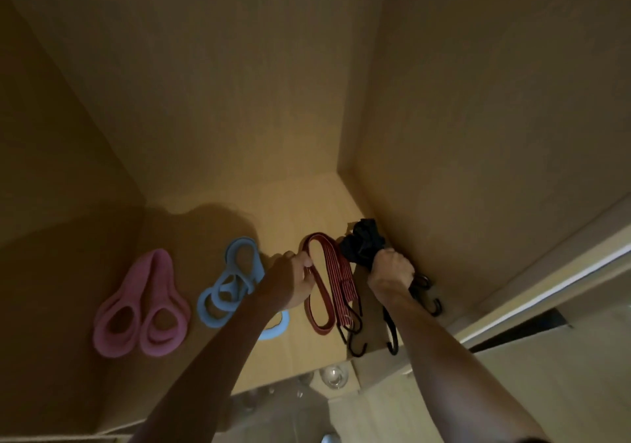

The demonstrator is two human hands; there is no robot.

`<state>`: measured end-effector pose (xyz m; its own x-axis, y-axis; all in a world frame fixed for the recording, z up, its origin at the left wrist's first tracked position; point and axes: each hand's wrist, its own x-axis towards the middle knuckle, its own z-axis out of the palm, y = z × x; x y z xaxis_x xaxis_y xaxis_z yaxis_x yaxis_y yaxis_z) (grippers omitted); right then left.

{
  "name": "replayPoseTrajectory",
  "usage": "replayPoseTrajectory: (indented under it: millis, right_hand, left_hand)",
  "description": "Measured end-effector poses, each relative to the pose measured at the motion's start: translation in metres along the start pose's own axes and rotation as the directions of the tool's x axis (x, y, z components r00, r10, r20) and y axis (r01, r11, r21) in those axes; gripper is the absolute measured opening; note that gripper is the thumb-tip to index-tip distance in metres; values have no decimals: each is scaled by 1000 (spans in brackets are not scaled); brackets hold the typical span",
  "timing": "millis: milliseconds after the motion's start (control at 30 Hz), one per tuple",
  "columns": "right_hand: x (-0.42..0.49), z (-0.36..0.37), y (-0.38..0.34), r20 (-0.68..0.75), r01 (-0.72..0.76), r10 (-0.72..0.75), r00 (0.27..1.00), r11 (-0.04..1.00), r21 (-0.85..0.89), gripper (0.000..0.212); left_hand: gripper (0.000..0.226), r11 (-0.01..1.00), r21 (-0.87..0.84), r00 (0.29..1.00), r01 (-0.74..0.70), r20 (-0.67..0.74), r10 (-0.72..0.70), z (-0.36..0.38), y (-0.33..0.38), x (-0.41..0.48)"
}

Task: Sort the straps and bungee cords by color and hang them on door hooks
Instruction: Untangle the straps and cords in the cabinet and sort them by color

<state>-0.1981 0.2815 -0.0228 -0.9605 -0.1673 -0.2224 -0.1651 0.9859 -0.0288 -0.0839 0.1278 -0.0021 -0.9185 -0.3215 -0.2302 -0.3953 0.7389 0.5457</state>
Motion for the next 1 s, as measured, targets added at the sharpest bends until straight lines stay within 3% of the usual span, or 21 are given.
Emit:
replayPoseTrajectory:
  millis: [300,667,1000]
  right_hand:
    - [-30,7,17,15,-133,132,991,988,73,35]
    - [-65,21,25,-69,-193,197,978,979,60,30]
    - [-67,13,31,66,-227,222,973,970,82,29]
  left_hand:
    - [39,962,268,985,-54,171,7,11,-34,-25]
    - [35,923,346,986,-168,51,160,27,-56,-40]
    - [36,921,371,993,-119,58,105,32,-51,-37]
